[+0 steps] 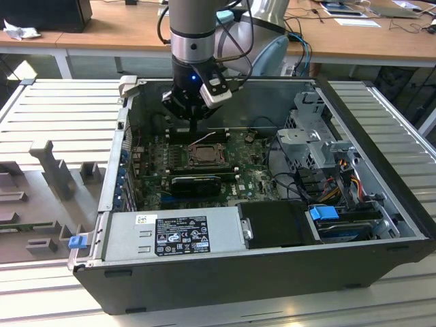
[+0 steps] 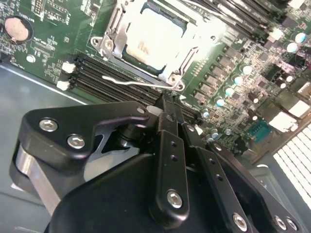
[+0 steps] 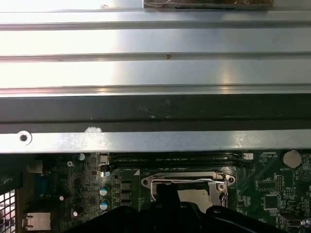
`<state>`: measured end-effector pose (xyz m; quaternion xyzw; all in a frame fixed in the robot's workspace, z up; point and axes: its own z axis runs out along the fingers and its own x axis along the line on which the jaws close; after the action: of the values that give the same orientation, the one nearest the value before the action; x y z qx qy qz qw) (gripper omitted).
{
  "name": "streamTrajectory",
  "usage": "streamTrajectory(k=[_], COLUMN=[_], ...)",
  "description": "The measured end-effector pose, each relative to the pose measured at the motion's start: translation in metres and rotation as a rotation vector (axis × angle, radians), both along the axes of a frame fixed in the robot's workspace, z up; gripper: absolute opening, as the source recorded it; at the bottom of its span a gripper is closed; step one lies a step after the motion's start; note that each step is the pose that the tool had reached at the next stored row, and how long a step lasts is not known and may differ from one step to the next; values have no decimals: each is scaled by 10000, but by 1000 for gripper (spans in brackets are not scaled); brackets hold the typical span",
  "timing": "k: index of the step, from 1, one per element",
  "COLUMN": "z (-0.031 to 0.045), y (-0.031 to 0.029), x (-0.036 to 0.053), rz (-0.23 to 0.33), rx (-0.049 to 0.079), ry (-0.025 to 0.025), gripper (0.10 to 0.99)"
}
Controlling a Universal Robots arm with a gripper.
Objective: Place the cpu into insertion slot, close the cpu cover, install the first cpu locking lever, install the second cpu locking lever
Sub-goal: 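Install the first cpu locking lever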
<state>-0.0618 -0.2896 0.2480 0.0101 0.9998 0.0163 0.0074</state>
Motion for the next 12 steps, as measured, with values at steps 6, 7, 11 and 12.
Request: streamTrajectory(k=[6,7,11,12], z=[-63,-77,-170,-177], y=[0,0,0,-1], x=[55,63,122,126], rz=[-1,-1,-2,0], rx=[357,356,357,383], ry=[-2,1,1,0], gripper=[106,106,106,106])
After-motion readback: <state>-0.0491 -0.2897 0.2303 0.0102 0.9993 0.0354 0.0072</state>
